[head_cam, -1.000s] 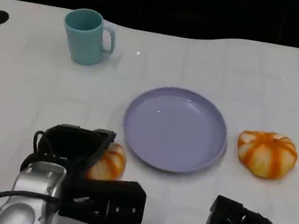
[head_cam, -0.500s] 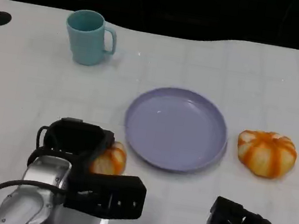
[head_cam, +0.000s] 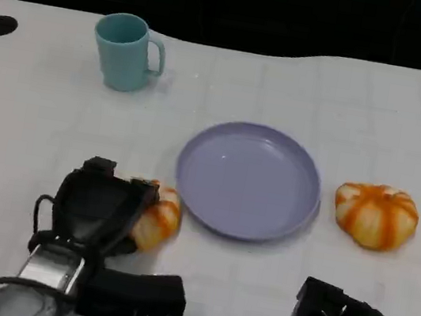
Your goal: Grasp the bread from the table and place it into the plate.
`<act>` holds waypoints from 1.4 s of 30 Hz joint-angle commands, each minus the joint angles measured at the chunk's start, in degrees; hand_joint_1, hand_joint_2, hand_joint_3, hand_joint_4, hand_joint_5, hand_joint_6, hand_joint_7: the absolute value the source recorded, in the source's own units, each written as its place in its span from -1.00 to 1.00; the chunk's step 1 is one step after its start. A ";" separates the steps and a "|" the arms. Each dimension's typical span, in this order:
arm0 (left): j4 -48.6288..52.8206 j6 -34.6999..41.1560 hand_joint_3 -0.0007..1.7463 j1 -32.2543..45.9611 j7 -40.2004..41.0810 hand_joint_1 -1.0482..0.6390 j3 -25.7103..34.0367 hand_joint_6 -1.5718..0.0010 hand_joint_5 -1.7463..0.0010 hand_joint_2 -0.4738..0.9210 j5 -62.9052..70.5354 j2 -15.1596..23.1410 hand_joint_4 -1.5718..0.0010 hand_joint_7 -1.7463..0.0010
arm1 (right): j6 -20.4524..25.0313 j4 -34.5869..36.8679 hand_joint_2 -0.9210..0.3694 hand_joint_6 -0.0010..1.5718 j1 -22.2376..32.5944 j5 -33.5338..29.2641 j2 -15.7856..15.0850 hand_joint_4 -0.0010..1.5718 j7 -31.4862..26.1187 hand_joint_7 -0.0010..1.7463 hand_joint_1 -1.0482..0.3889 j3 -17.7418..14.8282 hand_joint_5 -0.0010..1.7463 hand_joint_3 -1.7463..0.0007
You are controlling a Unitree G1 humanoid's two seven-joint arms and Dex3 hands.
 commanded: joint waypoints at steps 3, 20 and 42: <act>4.23 -3.18 -0.70 0.39 5.87 -0.12 0.63 -0.16 -1.00 1.00 -1.82 1.42 -0.11 0.08 | 0.03 -1.17 -1.00 -0.01 0.34 0.46 -1.00 0.11 -0.07 0.60 -0.55 -0.83 0.85 0.73; -15.36 1.48 0.08 3.68 -1.55 -0.03 5.88 0.11 -1.00 0.37 -2.52 5.38 -0.18 -0.75 | 0.07 -0.59 -1.00 -0.02 0.04 0.55 -0.80 0.10 -0.02 0.61 -0.55 -0.86 0.83 0.72; -13.17 -5.78 0.25 -9.36 -6.38 -0.06 5.37 0.14 -1.00 0.19 -5.46 -0.63 -0.23 -0.99 | -0.26 0.33 -1.00 -0.03 -0.06 0.74 -0.77 0.09 0.68 0.62 -0.54 -0.80 0.84 0.72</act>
